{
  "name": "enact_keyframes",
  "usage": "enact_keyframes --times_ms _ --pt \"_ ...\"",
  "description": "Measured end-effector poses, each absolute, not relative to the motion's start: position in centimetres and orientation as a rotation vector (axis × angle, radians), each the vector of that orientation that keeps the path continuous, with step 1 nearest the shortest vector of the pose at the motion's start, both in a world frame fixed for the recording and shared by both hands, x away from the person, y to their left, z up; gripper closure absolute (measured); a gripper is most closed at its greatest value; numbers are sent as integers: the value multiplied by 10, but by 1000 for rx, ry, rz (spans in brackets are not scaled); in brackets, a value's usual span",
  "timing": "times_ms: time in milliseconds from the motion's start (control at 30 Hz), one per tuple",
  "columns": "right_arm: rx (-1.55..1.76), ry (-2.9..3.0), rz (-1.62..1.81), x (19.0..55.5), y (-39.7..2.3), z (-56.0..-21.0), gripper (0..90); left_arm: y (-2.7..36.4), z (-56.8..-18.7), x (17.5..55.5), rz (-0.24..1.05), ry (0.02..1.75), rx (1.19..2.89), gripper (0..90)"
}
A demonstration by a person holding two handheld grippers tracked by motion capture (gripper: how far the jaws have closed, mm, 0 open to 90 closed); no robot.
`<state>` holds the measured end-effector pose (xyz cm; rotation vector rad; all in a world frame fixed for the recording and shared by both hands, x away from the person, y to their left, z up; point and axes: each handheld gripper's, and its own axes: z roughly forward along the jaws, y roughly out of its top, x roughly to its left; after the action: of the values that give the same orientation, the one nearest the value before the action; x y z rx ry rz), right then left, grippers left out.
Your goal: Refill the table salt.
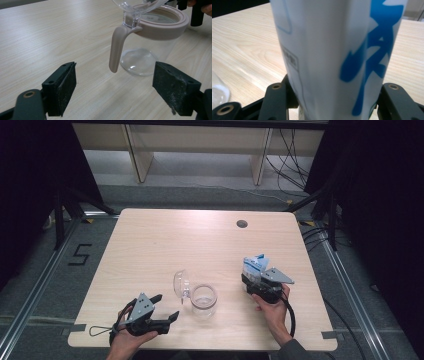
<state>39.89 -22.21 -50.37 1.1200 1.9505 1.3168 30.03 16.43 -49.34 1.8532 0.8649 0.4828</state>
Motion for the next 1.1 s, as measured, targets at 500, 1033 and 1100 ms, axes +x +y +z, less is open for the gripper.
enact_keyframes --times_ms 500,1033,1100 --pt "815 2022 1164 374 -201 -483 478 166 -493 299 487 883 1867 188" --pt "559 2033 978 352 -183 -475 480 165 -494 300 484 877 1864 187" --pt "548 2025 962 351 -184 -475 480 165 -494 300 481 877 1863 182"
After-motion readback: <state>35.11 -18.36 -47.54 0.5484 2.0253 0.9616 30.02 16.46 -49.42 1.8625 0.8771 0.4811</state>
